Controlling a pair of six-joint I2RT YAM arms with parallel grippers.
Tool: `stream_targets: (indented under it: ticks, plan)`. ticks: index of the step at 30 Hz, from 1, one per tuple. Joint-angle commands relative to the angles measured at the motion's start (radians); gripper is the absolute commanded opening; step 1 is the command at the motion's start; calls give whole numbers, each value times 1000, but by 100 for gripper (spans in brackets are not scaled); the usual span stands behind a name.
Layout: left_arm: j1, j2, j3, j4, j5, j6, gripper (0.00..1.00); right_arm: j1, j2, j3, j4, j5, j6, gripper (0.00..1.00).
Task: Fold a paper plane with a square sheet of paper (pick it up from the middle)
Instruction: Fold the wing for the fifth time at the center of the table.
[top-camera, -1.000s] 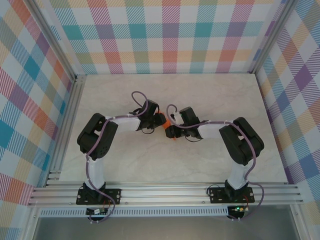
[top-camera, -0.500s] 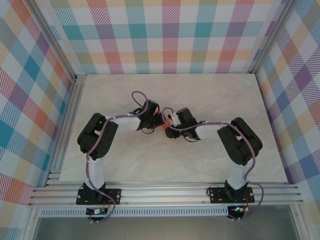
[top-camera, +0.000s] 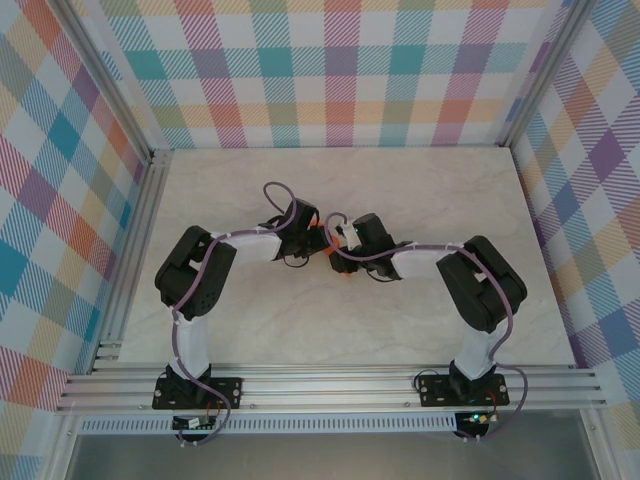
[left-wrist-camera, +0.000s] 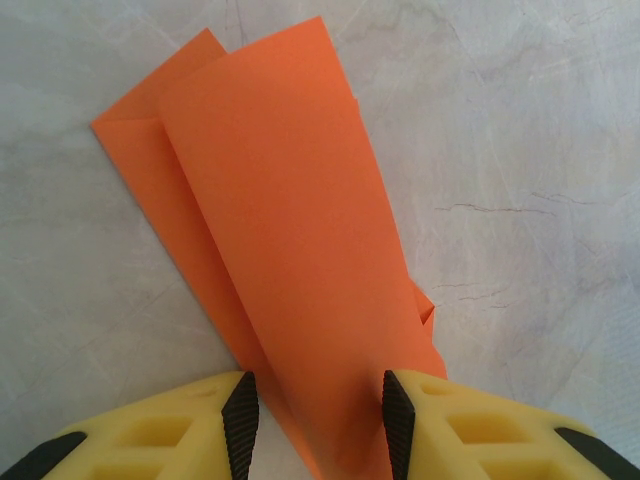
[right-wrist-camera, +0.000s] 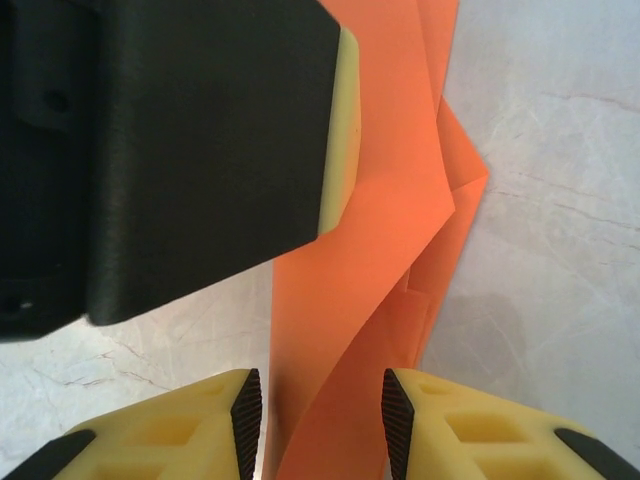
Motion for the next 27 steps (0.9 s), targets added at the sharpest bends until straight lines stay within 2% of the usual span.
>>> stream_targets:
  ticks: [1, 13, 22, 27]
  plan:
    - [-8, 47, 11, -39, -14, -13, 41, 7, 28, 32, -2, -40, -1, 40]
    - [-7, 37, 13, -44, -12, -13, 41, 8, 71, 54, 5, -15, -9, 36]
    - [-2, -53, 6, -62, -24, 1, 45, 8, 45, 44, -9, -74, 18, 11]
    - [9, -140, -36, -75, -60, 3, 51, 7, 16, 57, -78, -112, 58, 6]
